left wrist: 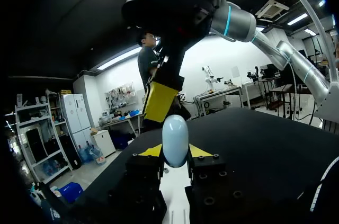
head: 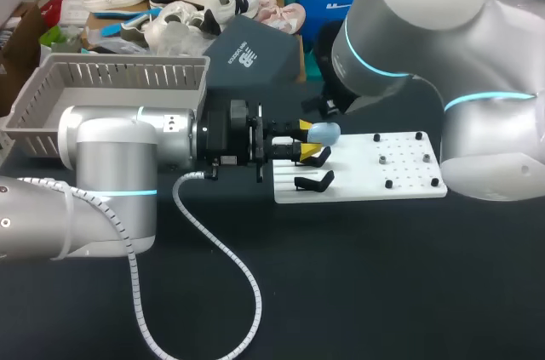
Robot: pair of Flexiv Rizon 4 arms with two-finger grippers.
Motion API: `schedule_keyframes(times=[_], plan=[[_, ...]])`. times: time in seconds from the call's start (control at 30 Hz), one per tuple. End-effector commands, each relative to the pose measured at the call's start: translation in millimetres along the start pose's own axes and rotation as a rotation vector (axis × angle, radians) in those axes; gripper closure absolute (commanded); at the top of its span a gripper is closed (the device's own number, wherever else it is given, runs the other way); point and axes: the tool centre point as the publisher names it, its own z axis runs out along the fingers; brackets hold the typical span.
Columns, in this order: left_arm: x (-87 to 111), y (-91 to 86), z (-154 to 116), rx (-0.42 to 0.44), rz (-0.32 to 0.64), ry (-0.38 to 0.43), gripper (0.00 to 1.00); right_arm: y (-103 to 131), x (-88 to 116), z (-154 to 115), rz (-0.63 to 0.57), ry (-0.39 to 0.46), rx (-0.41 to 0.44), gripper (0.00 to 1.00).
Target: Pick up each earbud case from the left stands, insert the matching earbuds, close the lid, and place the case in the box.
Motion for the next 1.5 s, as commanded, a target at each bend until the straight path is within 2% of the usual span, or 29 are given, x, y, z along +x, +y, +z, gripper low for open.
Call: schedule_keyframes(times=[0.03, 0.2, 0.43, 0.6, 0.8, 0.93, 1.17, 1.3, 1.5], plan=[[0.1, -1.4, 0.0, -0.006, 0.002, -0.001, 1.00, -0.6, 13.4, -16.5, 0.003, -0.047, 0.017, 0.75], [0.1, -1.4, 0.0, -0.006, 0.002, -0.001, 1.00, 1.8, 34.3, -34.7, 0.005, -0.074, 0.032, 0.74], [0.1, -1.4, 0.0, -0.006, 0.002, -0.001, 1.00, 0.4, 80.0, -41.5, 0.019, -0.060, 0.043, 0.73], [-11.5, 13.3, -14.7, -0.026, 0.019, -0.004, 1.00, -6.0, 109.0, -42.3, 0.045, -0.048, 0.045, 0.75], [-20.3, 30.0, -35.2, -0.057, 0.031, 0.008, 1.00, -14.9, 130.7, -38.1, 0.076, -0.030, 0.038, 0.74], [-24.7, 42.1, -56.0, -0.108, 0.041, 0.022, 1.00, -19.3, 138.1, -36.3, 0.091, -0.025, 0.037, 0.75], [-29.1, 60.5, -108.7, -0.213, 0.062, 0.056, 1.00, -23.8, 143.7, -27.4, 0.113, -0.005, 0.031, 0.76], [-21.0, 69.2, -145.7, -0.270, 0.049, 0.063, 1.00, -22.6, 144.2, -24.8, 0.115, 0.000, 0.028, 0.78], [-2.7, 78.9, -190.7, -0.355, -0.004, 0.129, 1.00, -21.3, 150.5, -21.3, 0.120, 0.012, 0.025, 0.78]])
